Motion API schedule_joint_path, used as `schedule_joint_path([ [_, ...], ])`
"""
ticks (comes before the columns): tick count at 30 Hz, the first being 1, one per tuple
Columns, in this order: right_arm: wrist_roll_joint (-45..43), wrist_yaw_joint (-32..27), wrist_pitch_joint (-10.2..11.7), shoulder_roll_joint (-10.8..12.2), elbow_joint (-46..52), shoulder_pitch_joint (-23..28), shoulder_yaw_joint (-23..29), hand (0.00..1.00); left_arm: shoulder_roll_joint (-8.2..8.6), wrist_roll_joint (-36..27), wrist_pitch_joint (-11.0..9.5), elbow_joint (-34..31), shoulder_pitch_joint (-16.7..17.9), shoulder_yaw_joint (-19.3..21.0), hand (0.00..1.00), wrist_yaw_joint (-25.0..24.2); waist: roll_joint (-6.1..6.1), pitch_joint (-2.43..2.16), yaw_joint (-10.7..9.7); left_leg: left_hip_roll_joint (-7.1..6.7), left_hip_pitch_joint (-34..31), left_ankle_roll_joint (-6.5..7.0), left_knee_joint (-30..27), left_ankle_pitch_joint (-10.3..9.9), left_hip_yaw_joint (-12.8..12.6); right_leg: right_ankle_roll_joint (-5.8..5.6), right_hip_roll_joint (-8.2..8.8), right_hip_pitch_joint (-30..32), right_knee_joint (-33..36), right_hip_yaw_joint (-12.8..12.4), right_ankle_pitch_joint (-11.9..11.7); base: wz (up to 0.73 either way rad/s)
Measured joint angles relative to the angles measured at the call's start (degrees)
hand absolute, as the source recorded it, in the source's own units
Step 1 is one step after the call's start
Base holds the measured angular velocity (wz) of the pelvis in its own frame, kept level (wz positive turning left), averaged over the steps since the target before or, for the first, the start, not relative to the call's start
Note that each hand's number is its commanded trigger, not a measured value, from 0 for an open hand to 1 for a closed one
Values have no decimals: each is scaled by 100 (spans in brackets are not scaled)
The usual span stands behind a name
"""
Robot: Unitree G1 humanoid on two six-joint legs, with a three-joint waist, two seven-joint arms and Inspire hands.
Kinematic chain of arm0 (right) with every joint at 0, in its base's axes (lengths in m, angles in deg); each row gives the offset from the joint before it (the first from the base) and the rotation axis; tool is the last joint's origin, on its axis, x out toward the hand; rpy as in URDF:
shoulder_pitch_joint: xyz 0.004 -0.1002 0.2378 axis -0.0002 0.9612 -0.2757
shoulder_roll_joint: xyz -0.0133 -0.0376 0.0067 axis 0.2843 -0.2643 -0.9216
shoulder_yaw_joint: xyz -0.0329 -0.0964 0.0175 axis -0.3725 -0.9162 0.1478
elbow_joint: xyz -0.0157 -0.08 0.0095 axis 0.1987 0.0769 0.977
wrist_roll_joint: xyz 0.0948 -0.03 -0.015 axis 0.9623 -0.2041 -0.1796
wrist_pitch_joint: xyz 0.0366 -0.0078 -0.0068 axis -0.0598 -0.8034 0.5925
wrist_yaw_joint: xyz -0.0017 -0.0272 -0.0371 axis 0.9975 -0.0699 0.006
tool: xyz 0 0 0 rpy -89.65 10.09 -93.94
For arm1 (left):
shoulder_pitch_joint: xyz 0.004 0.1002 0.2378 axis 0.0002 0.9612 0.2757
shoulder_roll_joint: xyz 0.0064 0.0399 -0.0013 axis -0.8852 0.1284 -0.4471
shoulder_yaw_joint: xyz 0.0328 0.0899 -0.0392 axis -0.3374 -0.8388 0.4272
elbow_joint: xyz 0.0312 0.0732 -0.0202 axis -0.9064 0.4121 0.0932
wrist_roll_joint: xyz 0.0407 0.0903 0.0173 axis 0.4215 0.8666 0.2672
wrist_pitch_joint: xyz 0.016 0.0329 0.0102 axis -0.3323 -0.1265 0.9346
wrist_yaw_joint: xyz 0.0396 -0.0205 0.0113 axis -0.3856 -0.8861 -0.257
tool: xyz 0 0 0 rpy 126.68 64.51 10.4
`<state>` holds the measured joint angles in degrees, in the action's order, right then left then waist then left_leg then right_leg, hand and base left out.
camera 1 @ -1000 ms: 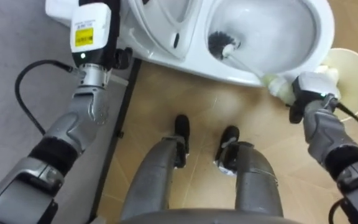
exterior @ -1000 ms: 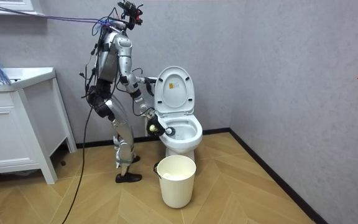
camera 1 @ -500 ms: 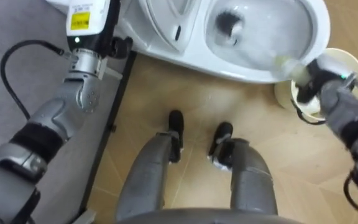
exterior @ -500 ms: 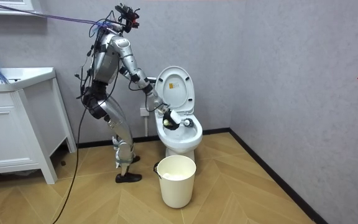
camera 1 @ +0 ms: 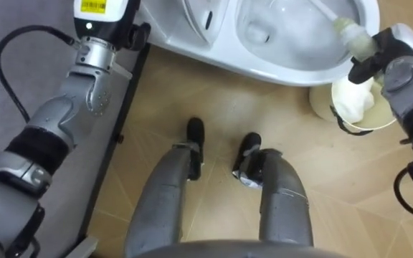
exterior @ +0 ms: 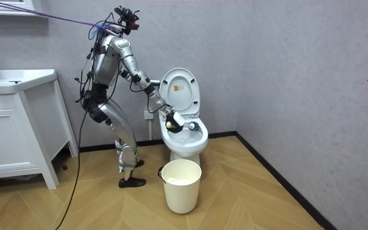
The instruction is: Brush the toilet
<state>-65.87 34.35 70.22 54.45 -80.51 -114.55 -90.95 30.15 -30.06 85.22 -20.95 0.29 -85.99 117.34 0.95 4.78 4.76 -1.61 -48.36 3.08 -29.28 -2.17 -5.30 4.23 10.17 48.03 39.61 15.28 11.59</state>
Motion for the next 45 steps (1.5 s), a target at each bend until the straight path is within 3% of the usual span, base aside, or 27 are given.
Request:
schedule_joint_path([
  [1, -53, -2, 0, 4, 1, 15, -1, 100, 9, 9, 6, 0, 0, -4, 0, -20, -37, 4, 16, 5, 0, 2, -11, -4, 6, -1, -2, -12, -6, 11, 2, 7],
  [3, -387, -68, 9, 14, -16, 161, -11, 100, 156, 50, 93, 9, -1, -5, 0, -117, -280, -1, 75, -2, 16, 3, -23, -16, 83, -45, -3, -102, -60, 99, 27, 9],
  [4, -484, -65, 11, 36, -16, 209, -14, 100, 172, 73, 101, 14, 3, -5, 0, -145, -316, 0, 121, -4, 31, 5, -15, -17, 75, -48, 2, -106, -61, 97, 29, 0],
  [6, -989, -59, -11, 170, -20, 412, -73, 100, 214, 210, 97, 79, 44, -8, 0, -164, -511, -6, 270, -1, 51, 1, -4, -25, 76, -26, 34, -145, -75, 201, 37, -2],
  [7, -1036, -61, -49, 208, -20, 464, -91, 100, 223, 209, 98, 81, 63, -10, 0, -164, -538, -8, 307, 0, 62, -3, 9, -25, 72, -23, 25, -145, -84, 200, 38, 0],
  [9, -1243, -81, -126, 282, -1, 659, -98, 100, 335, 219, 127, 153, 218, 5, 0, -138, -662, -48, 357, 7, 86, -21, 56, -26, 75, -3, -18, -164, -126, 202, 41, 0],
  [11, -1509, -74, -153, 341, 86, 772, -94, 100, 424, 244, 157, 187, 298, 100, 0, -138, -731, -65, 363, 55, 133, -48, 64, -47, 58, 5, -45, -249, -213, 202, 28, -9],
  [17, -2115, -55, -407, 411, 833, 1162, -87, 100, 356, 189, 109, 125, 596, 337, 0, -165, -744, -74, 320, 244, 295, -155, 67, -109, 82, 119, -273, -498, -465, 244, 8, -9],
  [18, -2207, -40, -440, 414, 1045, 1333, -86, 100, 334, 160, 96, 108, 670, 364, 0, -162, -767, -94, 320, 311, 322, -187, 60, -129, 81, 157, -359, -574, -576, 251, -33, -14],
  [21, -2364, 36, -600, 418, 1779, 1712, -85, 100, 166, -17, 45, 46, 786, 455, 0, -125, -765, -111, 221, 398, 308, -244, 91, -149, 92, 229, -468, -595, -700, 251, -87, -11],
  [25, -2583, 181, -740, 396, 2443, 2066, -69, 100, 121, -31, -19, -1, 1016, 678, 0, -38, -730, -146, 61, 425, 316, -294, 103, -178, 99, 260, -507, -588, -713, 226, -72, -2],
  [27, -2584, 392, -790, 377, 2862, 2297, -69, 100, 87, -74, -24, -1, 1170, 755, 0, 9, -659, -218, -1, 477, 333, -323, 107, -197, 86, 290, -566, -635, -806, 226, -98, -9],
  [30, -2803, 671, -897, 383, 3176, 2573, -68, 100, 43, -215, -51, -3, 1278, 762, 0, -56, -573, -267, -90, 492, 504, -328, 122, -201, 96, 281, -598, -850, -901, 232, -95, -1],
  [35, -3698, 1055, -964, 118, 3760, 2955, -58, 100, -104, -255, -87, 0, 1445, 786, 0, -229, -353, -288, -156, 491, 845, -338, 215, -213, 67, 233, -617, -1180, -1031, 196, -52, -3],
  [40, -4664, 1292, -928, 97, 3897, 3345, 185, 100, -164, -248, -321, 251, 1664, 802, 0, -344, -138, -306, -142, 483, 1370, -345, 310, -371, 22, 147, -620, -1667, -1106, 150, 55, -2],
  [45, -5158, 1301, -671, -10, 3745, 3917, 487, 100, -46, -197, -373, 231, 2104, 896, 0, -635, -37, -339, -111, 434, 2047, -338, 395, -575, 50, 75, -619, -2391, -1262, 147, 161, 3],
])
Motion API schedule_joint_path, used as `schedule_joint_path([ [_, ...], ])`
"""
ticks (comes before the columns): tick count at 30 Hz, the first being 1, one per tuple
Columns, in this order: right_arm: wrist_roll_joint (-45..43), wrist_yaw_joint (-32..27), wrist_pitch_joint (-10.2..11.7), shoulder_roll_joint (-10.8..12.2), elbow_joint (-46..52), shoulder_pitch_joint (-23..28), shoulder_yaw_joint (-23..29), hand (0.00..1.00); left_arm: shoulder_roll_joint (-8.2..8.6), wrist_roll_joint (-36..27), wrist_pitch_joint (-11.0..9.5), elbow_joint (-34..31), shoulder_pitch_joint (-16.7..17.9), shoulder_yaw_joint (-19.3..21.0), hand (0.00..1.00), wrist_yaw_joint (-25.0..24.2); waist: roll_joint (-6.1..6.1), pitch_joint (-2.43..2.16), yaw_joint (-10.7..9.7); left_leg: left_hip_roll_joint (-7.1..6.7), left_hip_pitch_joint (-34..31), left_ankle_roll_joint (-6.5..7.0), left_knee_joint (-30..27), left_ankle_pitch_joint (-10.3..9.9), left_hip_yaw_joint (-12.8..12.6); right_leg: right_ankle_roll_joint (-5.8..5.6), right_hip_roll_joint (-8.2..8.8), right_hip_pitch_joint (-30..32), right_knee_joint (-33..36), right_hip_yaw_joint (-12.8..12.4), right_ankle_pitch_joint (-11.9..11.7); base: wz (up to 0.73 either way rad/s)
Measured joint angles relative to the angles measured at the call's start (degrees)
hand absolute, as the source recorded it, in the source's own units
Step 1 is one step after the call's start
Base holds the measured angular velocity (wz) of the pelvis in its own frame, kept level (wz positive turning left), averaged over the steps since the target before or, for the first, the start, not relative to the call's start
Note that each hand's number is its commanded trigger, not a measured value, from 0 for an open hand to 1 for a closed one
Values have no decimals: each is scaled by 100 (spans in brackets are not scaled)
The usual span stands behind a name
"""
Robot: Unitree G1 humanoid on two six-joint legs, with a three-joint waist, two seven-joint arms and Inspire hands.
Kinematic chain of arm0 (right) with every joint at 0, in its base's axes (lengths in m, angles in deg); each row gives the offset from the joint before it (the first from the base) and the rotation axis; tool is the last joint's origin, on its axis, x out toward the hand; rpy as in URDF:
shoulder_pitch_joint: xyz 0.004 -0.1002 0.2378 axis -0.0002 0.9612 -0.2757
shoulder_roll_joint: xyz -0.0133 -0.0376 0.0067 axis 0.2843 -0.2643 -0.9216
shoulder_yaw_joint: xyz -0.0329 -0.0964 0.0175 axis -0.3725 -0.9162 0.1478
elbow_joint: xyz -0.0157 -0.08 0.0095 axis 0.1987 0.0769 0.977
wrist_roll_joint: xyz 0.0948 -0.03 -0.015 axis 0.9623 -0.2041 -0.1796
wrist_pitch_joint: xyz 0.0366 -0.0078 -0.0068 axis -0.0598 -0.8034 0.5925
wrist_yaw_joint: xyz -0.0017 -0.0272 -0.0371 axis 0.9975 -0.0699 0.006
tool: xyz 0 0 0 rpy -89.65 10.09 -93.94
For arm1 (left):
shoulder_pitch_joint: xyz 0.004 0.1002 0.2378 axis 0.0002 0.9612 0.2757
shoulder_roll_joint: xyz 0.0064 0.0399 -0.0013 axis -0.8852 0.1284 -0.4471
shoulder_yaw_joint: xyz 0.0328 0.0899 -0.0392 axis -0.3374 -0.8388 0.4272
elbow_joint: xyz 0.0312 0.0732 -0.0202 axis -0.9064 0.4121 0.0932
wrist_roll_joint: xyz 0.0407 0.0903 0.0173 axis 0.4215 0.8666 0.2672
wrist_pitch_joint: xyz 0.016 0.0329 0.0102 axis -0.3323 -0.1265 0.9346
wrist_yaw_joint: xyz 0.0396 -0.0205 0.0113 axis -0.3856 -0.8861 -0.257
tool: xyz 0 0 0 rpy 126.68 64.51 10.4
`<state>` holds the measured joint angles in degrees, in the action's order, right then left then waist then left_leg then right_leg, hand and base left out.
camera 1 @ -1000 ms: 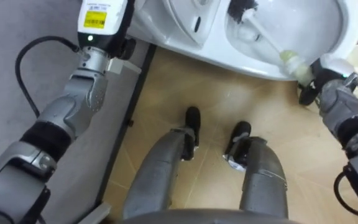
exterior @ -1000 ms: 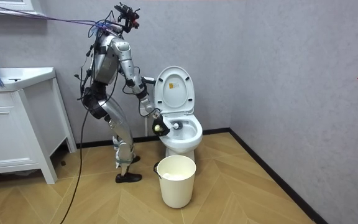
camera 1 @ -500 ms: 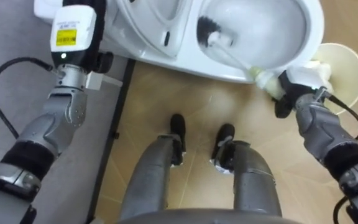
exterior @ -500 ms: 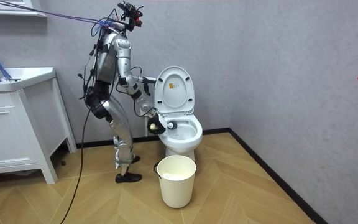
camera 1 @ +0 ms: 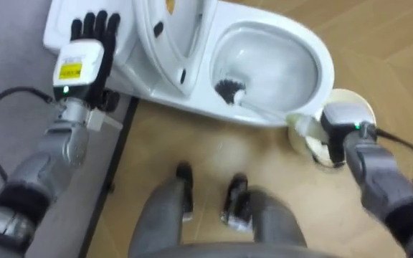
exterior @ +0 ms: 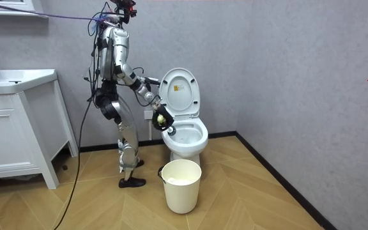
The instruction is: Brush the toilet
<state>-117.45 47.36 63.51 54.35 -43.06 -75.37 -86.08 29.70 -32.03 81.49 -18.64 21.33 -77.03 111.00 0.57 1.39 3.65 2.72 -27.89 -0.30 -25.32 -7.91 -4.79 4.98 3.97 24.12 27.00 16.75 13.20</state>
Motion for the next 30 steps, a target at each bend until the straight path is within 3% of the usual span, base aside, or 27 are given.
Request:
schedule_joint_path([
  [4, -130, -145, 83, 18, -193, 492, 193, 100, 111, 1, -9, -161, 456, 262, 0, -240, 19, -65, 8, -27, 519, 1, 142, -88, 20, -65, -16, -599, -291, 61, 45, 7],
  [7, -183, -178, 85, 58, -229, 875, 310, 100, 303, 17, 38, -277, 922, 460, 0, -435, 47, -110, 39, -79, 996, 9, 285, -115, 21, -126, -17, -1140, -558, 75, 76, 5],
  [10, -202, -150, 79, 246, -388, 1194, 470, 100, 512, 75, 78, -290, 1307, 619, 0, -601, 67, -140, 82, -145, 1525, 8, 549, -116, 24, -200, -15, -1649, -832, 73, 119, 8],
  [11, -210, -104, 77, 333, -394, 1312, 553, 100, 604, 67, 89, -329, 1423, 722, 0, -668, 85, -181, 105, -162, 1660, 8, 611, -116, 27, -212, -18, -1802, -936, 75, 122, 0],
  [12, -287, -74, 76, 427, -394, 1420, 643, 100, 672, 66, 98, -347, 1558, 841, 0, -716, 106, -191, 125, -174, 1787, 8, 635, -115, 33, -220, -24, -1964, -1020, 78, 127, 0],
  [16, -358, 63, 69, 626, -391, 1681, 805, 100, 827, 73, 119, -383, 1990, 1150, 0, -796, 168, -167, 159, -200, 2298, 7, 848, -116, 73, -224, -66, -2526, -1346, 78, 124, -1],
  [18, -340, 218, 72, 672, -326, 1786, 913, 100, 904, 54, 247, -510, 2310, 1369, 0, -897, 129, -185, 172, -200, 2478, -35, 902, -146, 153, -224, -101, -2733, -1452, 57, 124, -8],
  [23, -100, 340, 110, 685, -418, 1829, 1080, 100, 1074, -53, 482, -449, 2526, 1602, 0, -1079, 71, -180, 283, -190, 2567, -44, 984, -151, 304, -202, -130, -2776, -1450, 51, 135, -1],
  [26, 150, 330, 208, 762, -829, 1701, 1142, 100, 1204, -284, 634, -14, 2588, 1667, 0, -1348, 88, -169, 304, -187, 2703, -97, 1062, -187, 356, -196, -162, -2947, -1561, 64, 139, 6],
  [30, 439, 284, 274, 1105, -1250, 1711, 1495, 100, 1472, -406, 771, 621, 2749, 1909, 0, -1614, 178, -153, 298, -220, 2792, -116, 1075, -232, 366, -219, -173, -3122, -1735, 58, 154, 11],
])
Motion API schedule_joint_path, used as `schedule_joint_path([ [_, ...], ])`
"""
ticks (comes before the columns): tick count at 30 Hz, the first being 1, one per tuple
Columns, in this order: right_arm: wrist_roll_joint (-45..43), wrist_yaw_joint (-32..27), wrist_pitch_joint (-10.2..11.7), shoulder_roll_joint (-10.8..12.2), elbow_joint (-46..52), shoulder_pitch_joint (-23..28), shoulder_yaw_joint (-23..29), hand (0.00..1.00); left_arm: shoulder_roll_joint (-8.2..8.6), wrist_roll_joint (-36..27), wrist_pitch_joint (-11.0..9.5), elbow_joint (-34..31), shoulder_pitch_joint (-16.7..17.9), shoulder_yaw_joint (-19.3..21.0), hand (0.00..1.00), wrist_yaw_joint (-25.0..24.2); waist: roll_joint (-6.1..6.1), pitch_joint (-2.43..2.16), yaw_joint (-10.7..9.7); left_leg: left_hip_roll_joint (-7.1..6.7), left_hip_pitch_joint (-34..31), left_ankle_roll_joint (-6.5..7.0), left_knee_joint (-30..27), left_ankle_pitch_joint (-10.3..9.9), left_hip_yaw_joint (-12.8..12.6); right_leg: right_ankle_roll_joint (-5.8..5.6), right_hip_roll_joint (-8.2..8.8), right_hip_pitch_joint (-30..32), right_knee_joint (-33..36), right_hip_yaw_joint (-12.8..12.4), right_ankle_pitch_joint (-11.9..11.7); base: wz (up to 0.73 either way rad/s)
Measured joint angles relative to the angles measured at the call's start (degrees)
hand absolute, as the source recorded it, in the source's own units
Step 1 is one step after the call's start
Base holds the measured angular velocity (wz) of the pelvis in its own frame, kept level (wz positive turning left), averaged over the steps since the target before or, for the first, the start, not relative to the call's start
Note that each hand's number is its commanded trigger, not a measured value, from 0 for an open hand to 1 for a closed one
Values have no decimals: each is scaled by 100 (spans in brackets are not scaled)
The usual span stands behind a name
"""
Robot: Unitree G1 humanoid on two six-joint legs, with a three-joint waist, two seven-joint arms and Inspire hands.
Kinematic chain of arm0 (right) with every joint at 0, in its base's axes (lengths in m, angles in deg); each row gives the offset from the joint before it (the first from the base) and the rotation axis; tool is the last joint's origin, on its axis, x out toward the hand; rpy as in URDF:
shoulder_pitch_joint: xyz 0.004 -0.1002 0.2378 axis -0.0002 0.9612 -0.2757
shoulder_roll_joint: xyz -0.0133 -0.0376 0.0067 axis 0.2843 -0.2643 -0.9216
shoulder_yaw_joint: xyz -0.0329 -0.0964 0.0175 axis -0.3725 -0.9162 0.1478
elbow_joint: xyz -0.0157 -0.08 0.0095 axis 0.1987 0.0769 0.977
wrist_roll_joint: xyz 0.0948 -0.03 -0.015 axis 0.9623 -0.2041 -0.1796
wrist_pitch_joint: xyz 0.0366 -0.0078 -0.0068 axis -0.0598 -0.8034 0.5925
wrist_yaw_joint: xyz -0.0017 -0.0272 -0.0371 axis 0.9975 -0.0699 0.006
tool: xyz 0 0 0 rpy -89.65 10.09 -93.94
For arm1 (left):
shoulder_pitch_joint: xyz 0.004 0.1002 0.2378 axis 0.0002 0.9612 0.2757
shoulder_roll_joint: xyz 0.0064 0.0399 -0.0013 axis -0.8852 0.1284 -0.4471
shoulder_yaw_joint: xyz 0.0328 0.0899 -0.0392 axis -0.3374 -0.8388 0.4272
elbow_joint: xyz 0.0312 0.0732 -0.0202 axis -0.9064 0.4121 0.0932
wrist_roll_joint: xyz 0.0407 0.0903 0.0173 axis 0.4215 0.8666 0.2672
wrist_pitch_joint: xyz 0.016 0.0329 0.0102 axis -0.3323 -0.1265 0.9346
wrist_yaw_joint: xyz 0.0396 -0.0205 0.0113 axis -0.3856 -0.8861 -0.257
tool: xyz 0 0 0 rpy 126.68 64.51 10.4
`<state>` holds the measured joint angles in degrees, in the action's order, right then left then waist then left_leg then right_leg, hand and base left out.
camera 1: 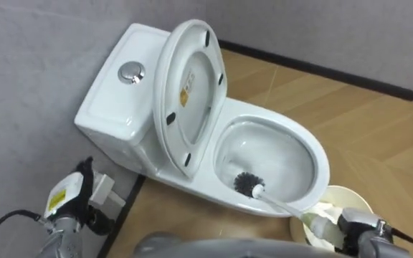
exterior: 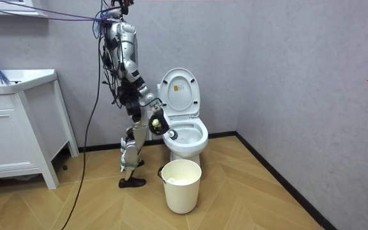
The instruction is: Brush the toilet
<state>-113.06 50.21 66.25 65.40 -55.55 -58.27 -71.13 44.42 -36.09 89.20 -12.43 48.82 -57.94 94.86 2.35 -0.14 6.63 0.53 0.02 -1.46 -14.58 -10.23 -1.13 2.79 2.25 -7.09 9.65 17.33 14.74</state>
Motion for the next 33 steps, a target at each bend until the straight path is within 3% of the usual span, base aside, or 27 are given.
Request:
schedule_joint_path([
  [7, 1516, -325, 169, 318, -672, 50, 470, 100, 305, -892, 198, 706, 269, 406, 0, -214, -21, 34, -36, -18, 125, -7, 11, -142, -5, -67, 8, -124, 6, -30, 38, 2],
  [9, 1995, -537, 226, 484, -869, 50, 914, 100, 468, -1003, 241, 918, 337, 728, 0, -315, -41, 41, -50, -29, 246, -6, 135, -142, -42, -91, 11, -145, -5, -168, 54, -12],
  [13, 2879, -909, 361, 533, -939, 99, 1294, 100, 570, -1389, 332, 1302, 320, 992, 0, -329, -73, 46, -179, -40, 440, 2, 285, -146, -84, -110, 11, -220, -10, -352, 67, -14],
  [15, 3430, -1259, 540, 592, -1096, 133, 1560, 100, 657, -1636, 352, 1630, 264, 1187, 0, -329, -91, 39, -300, -41, 505, 2, 300, -146, -158, -111, 4, -235, -4, -497, 67, -22],
  [18, 3940, -1627, 629, 728, -1328, 112, 1995, 100, 785, -1669, 373, 1906, 184, 1483, 0, -329, -108, 38, -428, -34, 573, 2, 312, -146, -255, -109, -10, -258, -1, -642, 67, -16],
  [23, 4681, -2211, 753, 891, -1392, 134, 2397, 100, 795, -1655, 378, 1909, 97, 1482, 0, -328, -146, 31, -668, 16, 697, 2, 323, -146, -494, -77, -57, -268, 15, -968, 49, -25],
  [26, 5007, -2470, 804, 934, -1385, 162, 2395, 100, 795, -1614, 363, 1894, 25, 1475, 0, -328, -167, 35, -765, 41, 790, 1, 325, -147, -560, -59, -88, -270, 30, -1223, 37, -42],
  [30, 5397, -2670, 840, 998, -1381, 158, 2392, 100, 799, -1659, 378, 1902, -160, 1428, 0, -333, -200, 25, -809, 93, 847, -12, 324, -170, -836, -39, -161, -167, 95, -1505, 14, -38],
  [33, 5641, -2726, 842, 1019, -1354, 158, 2388, 100, 798, -1673, 392, 1897, -321, 1318, 0, -338, -258, 11, -895, 89, 873, -8, 326, -174, -836, -42, -160, -158, 99, -1574, 10, -19],
])
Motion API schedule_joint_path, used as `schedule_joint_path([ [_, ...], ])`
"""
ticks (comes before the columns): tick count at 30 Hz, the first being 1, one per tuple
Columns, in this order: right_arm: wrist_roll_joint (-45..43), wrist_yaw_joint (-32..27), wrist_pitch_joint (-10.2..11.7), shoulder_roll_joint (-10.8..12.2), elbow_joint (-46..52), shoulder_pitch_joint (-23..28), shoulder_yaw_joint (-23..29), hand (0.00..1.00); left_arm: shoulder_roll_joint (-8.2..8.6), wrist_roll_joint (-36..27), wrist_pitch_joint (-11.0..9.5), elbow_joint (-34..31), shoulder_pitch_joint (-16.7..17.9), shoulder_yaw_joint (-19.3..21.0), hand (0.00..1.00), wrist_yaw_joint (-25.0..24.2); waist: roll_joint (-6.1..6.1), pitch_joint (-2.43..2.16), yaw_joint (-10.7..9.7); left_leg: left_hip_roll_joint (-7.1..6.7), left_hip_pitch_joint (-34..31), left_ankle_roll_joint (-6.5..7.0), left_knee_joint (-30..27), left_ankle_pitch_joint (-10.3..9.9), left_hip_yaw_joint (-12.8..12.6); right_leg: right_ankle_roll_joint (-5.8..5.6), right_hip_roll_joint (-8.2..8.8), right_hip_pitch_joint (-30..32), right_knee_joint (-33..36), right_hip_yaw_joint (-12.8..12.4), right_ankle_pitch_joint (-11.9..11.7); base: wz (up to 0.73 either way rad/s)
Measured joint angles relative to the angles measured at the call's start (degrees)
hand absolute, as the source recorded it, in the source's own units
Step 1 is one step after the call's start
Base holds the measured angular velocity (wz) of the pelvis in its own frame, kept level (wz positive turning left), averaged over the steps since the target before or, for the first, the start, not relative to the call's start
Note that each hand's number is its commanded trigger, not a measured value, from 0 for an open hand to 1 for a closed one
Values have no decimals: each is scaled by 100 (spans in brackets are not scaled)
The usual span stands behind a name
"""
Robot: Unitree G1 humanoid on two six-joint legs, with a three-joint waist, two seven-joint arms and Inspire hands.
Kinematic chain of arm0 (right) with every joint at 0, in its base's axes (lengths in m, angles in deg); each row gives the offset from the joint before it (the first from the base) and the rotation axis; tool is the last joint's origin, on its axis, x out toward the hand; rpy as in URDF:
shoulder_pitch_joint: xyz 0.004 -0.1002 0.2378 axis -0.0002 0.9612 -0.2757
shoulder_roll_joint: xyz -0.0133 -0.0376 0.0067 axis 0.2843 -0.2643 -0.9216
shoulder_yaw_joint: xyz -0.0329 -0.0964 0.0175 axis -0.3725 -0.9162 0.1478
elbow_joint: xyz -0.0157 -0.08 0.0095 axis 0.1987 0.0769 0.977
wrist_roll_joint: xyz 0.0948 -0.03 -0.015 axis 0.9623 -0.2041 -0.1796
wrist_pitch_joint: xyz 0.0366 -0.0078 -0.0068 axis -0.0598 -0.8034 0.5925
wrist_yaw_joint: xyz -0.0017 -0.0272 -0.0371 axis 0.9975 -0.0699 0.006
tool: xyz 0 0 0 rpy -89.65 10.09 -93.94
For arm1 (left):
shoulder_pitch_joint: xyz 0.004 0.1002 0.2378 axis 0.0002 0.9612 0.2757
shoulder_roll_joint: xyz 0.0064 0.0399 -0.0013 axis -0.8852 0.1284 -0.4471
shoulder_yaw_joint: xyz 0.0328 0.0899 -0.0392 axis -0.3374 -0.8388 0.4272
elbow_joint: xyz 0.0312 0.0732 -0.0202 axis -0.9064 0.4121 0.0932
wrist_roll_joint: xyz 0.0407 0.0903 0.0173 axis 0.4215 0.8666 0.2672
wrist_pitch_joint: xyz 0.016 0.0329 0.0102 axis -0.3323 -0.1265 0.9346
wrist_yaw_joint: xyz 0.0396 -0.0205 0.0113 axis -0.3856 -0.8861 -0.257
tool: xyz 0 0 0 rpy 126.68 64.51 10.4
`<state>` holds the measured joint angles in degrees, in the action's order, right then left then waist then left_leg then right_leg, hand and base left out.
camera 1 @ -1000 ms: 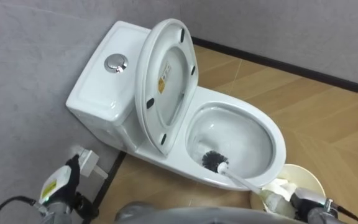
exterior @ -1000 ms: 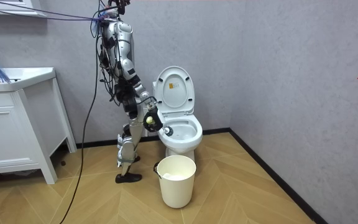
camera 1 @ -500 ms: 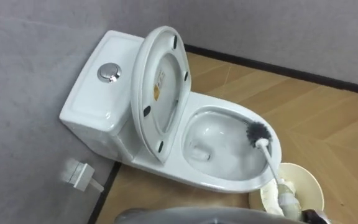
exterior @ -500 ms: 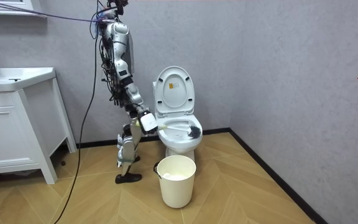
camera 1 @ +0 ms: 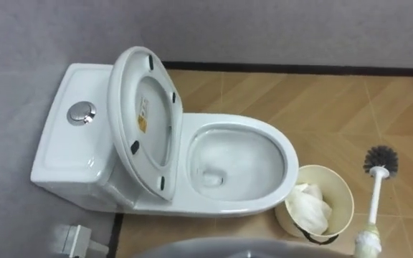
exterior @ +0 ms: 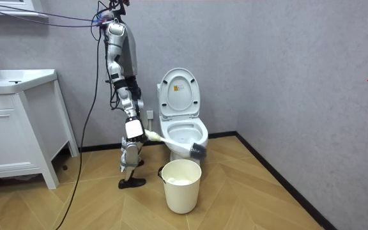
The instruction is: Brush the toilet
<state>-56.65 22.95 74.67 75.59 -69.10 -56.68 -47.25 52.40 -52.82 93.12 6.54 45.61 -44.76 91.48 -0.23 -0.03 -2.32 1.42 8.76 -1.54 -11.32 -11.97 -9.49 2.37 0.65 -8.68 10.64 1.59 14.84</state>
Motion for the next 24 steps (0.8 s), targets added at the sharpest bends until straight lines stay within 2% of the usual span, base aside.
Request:
schedule_joint_path([
  [3, 105, -46, 17, 35, 11, -40, 1, 100, 3, 0, -4, -1, -167, -103, 0, -21, -56, -21, -71, 6, 6, 1, 52, 0, -114, -3, -11, 45, 9, -38, -3, -6],
  [7, 97, -46, 74, 45, -26, -50, -5, 100, 18, -73, -74, 15, -229, -102, 0, -53, -132, -20, -99, 8, 97, 1, 176, 0, -142, -5, -42, 38, 30, -134, -10, -12],
  [13, -305, -80, 72, 45, -343, -83, -9, 100, 9, -60, -53, 200, -167, -186, 0, -53, -66, -18, -160, 18, 94, 1, 197, -1, -133, 2, -59, 50, 21, -165, -21, -2],
  [17, -996, -81, 35, 44, -491, -95, -16, 100, 8, -108, 31, 215, -83, -307, 0, -57, -39, -14, -191, 28, 95, 1, 203, -3, -133, 7, -65, 50, 23, -139, -26, 2],
  [21, -1568, -77, -43, 42, -490, -112, -65, 100, 8, -107, 34, 215, -89, -321, 0, -91, -10, 4, -190, 42, 90, 0, 203, -7, -140, 15, -77, 63, 10, -148, -33, 0],
  [22, -1631, -70, -52, 43, -490, -115, -78, 69, 8, -105, 33, 215, -89, -321, 0, -91, -5, 6, -190, 43, 91, 0, 203, -7, -141, 16, -78, 67, -3, -153, -33, 0],
  [23, -1726, -57, -53, 41, -489, -121, -130, 0, 8, -103, 33, 216, -87, -326, 0, -91, 1, 7, -189, 44, 91, 0, 202, -7, -141, 15, -79, 73, -7, -158, -32, 0],
  [24, -1794, -43, -53, 44, -489, -128, -173, 0, 8, -102, 33, 216, -85, -326, 0, -89, 9, 7, -181, 45, 92, 0, 203, -7, -141, 15, -82, 76, -6, -169, -32, 0],
])
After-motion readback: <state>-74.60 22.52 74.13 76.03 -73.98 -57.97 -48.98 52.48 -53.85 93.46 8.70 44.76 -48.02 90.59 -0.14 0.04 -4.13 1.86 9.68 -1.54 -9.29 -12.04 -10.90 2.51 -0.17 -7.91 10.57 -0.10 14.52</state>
